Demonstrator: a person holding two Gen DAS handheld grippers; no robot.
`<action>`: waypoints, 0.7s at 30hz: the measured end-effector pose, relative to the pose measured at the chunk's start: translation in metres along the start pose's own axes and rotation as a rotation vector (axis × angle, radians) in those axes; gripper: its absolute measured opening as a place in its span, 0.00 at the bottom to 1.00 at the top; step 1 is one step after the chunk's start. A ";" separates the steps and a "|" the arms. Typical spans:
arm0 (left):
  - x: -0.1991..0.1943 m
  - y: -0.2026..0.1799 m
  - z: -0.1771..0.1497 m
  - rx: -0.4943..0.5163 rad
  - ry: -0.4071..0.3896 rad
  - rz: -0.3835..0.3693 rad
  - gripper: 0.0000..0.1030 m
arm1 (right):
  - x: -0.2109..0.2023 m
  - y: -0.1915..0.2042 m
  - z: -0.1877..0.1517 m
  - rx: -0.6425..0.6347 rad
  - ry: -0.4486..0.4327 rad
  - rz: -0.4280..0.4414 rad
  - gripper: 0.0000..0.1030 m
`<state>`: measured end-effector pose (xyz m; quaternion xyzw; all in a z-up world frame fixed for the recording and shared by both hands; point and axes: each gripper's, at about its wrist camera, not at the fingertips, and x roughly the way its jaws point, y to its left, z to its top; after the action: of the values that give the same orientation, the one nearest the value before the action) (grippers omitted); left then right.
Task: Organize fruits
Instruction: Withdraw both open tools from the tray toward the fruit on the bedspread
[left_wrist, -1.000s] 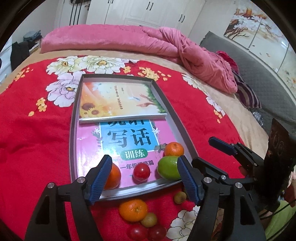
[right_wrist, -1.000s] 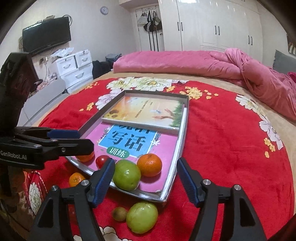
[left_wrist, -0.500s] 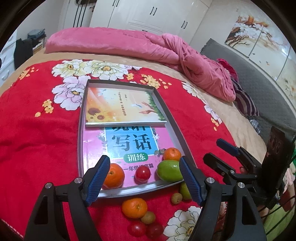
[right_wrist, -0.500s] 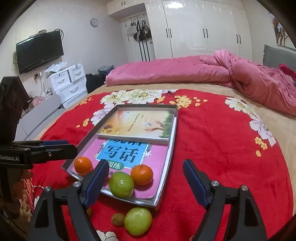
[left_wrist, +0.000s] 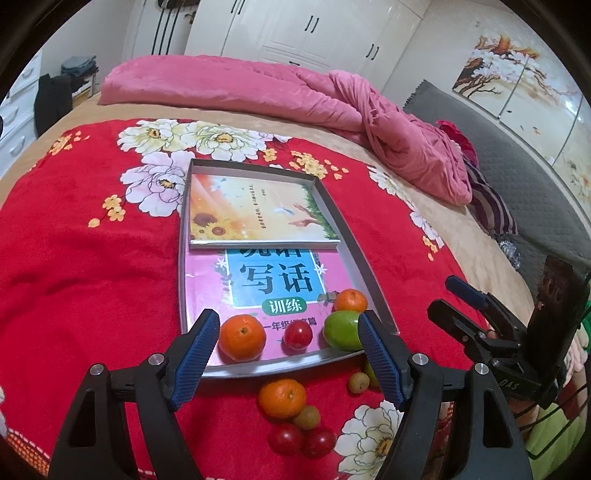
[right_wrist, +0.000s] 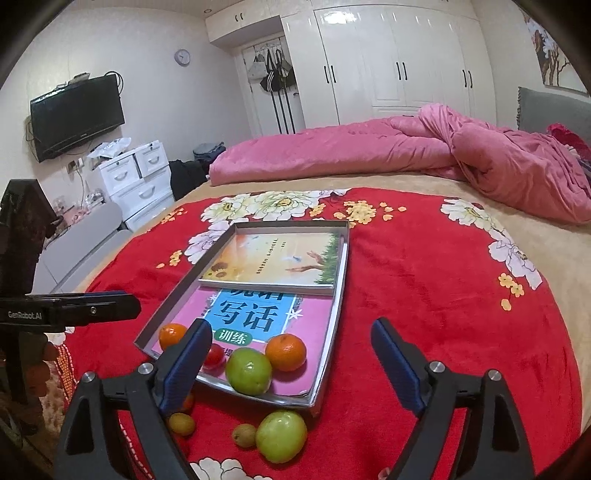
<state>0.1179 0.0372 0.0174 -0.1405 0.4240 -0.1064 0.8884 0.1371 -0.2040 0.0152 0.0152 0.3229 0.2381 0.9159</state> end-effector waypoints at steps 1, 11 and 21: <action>-0.001 0.000 -0.001 0.005 0.002 0.001 0.76 | 0.000 0.001 0.000 -0.001 0.002 0.003 0.87; -0.005 -0.001 -0.012 0.020 0.026 0.013 0.76 | -0.008 0.013 -0.005 -0.019 0.014 0.026 0.89; -0.008 0.001 -0.021 0.023 0.048 0.025 0.76 | -0.013 0.035 -0.018 -0.061 0.050 0.061 0.89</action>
<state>0.0962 0.0371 0.0102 -0.1222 0.4456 -0.1033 0.8808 0.1024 -0.1808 0.0150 -0.0087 0.3376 0.2761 0.8999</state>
